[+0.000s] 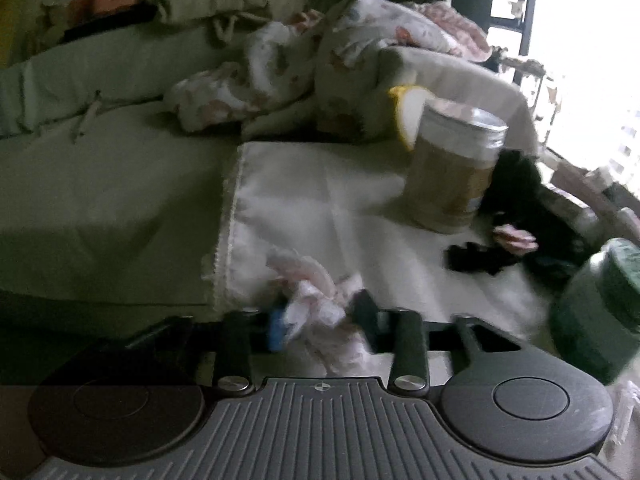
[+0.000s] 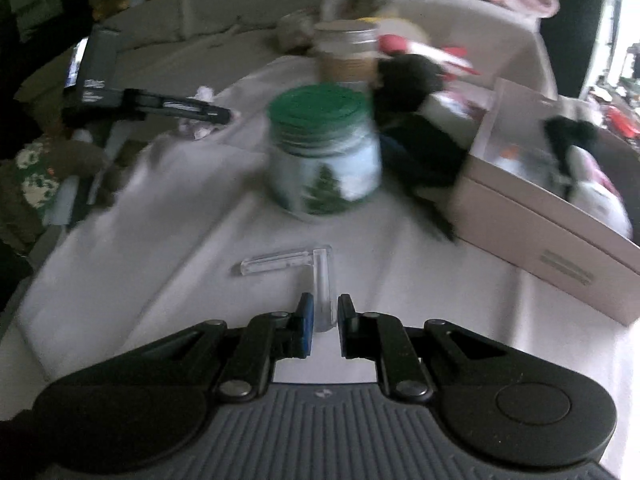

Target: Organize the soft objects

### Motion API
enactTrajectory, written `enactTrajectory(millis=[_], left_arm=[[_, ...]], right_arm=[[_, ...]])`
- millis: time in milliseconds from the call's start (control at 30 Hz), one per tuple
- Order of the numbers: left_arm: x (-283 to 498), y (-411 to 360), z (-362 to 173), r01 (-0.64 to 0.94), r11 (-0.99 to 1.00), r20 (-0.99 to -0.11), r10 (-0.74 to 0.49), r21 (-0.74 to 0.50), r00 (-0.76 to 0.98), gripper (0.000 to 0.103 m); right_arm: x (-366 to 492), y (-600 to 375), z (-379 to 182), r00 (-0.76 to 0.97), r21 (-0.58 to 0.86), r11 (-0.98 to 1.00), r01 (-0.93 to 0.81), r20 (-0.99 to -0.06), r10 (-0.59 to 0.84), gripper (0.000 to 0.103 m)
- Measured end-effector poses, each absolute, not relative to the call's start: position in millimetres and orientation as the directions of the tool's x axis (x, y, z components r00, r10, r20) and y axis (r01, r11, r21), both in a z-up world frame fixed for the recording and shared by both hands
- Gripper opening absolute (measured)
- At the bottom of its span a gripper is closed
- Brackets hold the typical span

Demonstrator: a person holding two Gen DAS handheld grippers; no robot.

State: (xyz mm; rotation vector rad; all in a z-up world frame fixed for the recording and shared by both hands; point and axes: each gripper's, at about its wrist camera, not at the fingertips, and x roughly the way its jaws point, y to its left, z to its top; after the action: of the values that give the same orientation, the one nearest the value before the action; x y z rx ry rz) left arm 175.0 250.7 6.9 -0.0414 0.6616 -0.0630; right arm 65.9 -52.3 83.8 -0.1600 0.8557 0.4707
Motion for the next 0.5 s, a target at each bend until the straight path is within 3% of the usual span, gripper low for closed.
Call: enactTrajectory(millis=[200, 267, 333, 500], left_arm=[[135, 236, 19, 0.137, 0.981, -0.583, -0.19, -0.134, 0.79, 0.036], [116, 221, 22, 0.194, 0.968, -0.58, -0.251, -0.16, 0.775, 0.036], [95, 206, 22, 0.243, 0.95, -0.581, -0.313, -0.197, 0.752, 0.036], [64, 176, 6, 0.289, 0.93, -0.61, -0.366, -0.225, 0.703, 0.042]], right_arm=[[61, -78, 72, 0.585, 0.066, 0.902, -0.427, -0.74, 0.331, 0.016], [61, -81, 71, 0.594, 0.073, 0.905, -0.42, -0.731, 0.335, 0.028], [61, -81, 71, 0.608, 0.078, 0.907, -0.413, -0.718, 0.339, 0.054], [59, -83, 68, 0.631, 0.014, 0.913, -0.408, -0.719, 0.293, 0.06]])
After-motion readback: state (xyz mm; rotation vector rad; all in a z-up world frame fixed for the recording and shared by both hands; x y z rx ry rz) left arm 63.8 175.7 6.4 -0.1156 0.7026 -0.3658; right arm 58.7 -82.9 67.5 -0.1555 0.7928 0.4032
